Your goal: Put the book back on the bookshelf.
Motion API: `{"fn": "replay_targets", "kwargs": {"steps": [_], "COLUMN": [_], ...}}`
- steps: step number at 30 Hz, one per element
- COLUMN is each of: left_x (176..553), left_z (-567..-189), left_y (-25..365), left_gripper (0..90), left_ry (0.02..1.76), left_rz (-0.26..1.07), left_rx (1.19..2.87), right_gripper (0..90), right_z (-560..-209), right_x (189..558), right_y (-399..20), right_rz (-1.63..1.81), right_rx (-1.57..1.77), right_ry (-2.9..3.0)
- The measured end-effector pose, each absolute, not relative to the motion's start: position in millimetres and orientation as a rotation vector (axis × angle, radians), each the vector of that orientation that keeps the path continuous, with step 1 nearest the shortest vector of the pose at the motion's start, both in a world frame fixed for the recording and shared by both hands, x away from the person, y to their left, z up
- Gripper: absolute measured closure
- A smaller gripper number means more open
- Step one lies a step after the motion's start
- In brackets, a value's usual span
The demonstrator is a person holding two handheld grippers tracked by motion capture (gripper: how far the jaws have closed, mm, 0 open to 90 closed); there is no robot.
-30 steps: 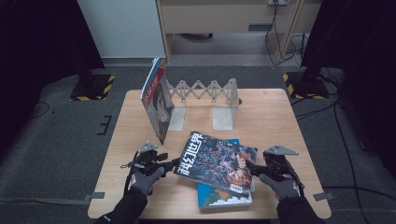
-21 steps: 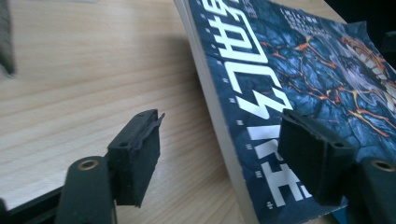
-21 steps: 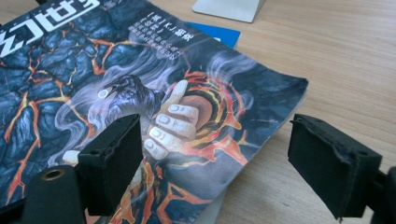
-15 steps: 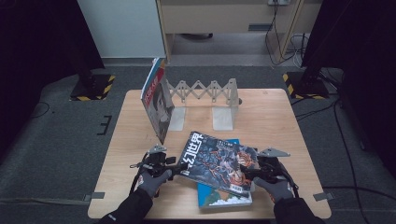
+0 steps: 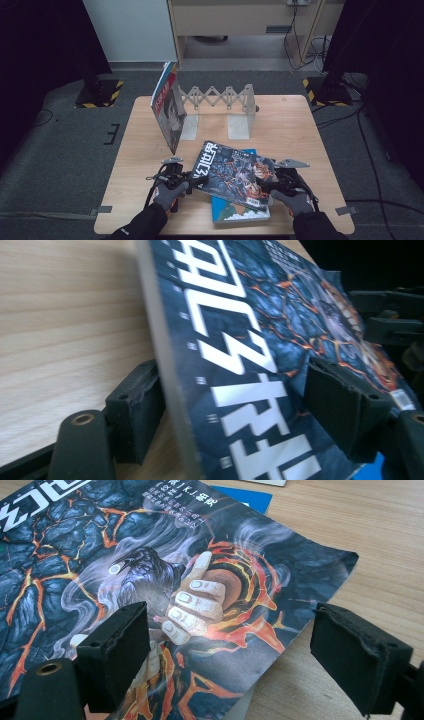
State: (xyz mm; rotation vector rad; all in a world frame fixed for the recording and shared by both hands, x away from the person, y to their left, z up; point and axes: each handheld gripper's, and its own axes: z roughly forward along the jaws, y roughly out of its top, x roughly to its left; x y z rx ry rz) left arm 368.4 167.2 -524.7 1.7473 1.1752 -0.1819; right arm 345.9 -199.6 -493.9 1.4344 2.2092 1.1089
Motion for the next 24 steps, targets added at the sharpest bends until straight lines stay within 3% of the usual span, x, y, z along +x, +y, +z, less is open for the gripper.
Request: {"fn": "replay_targets", "kwargs": {"steps": [4,9,16,24], "left_x": [367,366,363,366], "left_z": [-521,-512,-496,-498], "left_y": [168,173,175,170], "left_gripper": [29.4,40.8,45.6,52.0], "left_ry": [1.165,1.152,1.093,1.11], "left_rz": [-0.168,-0.184,-0.208,-0.275], "left_rx": [1.765,1.747,1.666,1.688], "right_gripper": [16.0,16.0,16.2,16.1], "right_z": [-495,-496,-497,-497], "right_x": [347,347,348,348], "right_y": [-200,-201,-201,-201], "right_rz": [1.117,1.131,1.142,1.146], "right_rx": [1.443,1.461,1.464,1.467], "right_ry": [2.209,2.207,2.207,2.209]}}
